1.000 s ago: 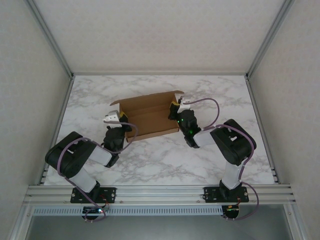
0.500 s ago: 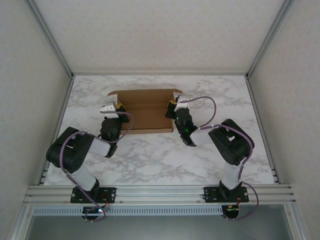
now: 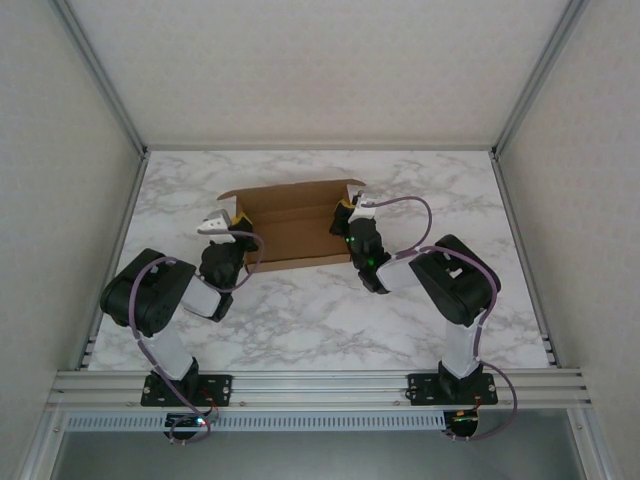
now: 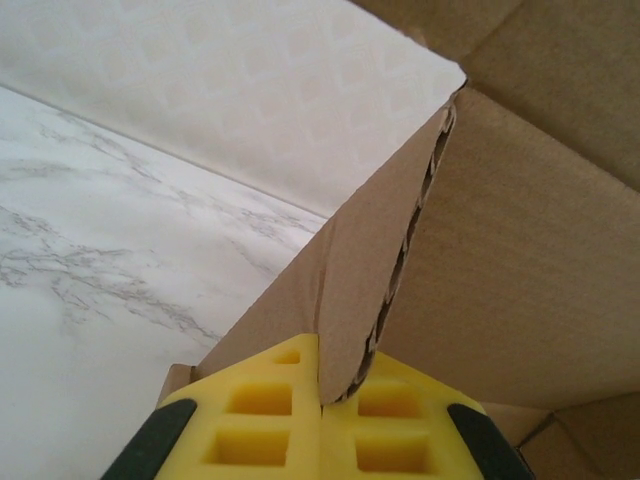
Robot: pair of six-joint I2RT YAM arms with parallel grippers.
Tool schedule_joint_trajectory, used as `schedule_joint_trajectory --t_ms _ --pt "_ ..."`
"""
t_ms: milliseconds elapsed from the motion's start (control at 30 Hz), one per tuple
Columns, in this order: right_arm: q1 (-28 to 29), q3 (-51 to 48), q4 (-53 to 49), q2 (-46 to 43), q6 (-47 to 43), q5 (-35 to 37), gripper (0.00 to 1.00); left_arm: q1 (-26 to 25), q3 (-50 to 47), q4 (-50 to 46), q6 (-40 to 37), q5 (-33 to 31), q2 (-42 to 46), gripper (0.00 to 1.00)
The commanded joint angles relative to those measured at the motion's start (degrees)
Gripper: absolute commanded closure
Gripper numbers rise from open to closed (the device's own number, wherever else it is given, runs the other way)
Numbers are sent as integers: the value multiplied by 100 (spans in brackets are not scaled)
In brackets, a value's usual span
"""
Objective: Fold the paper box
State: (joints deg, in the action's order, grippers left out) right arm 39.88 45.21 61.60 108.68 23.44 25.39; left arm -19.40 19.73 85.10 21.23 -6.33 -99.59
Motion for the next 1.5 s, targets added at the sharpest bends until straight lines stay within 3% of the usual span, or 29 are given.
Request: schedule_joint_trajectory --t_ms 0,833,967,1333,1467 --pt "265 -219 -245 244 341 -482 92 -151 -142 33 258 643 -139 100" --pt "265 -847 -163 227 233 -558 89 -583 -664 -349 35 -885 -213 100" --pt "266 -830 -262 47 145 -598 86 -583 -585 -584 -67 -1021 -90 100" --pt "235 -1226 -144 -532 52 -781 64 -583 -488 -875 -269 -1144 -43 100" --pt "213 -1514 18 -948 -14 -1072 63 -600 -448 -923 -338 -1112 -26 100"
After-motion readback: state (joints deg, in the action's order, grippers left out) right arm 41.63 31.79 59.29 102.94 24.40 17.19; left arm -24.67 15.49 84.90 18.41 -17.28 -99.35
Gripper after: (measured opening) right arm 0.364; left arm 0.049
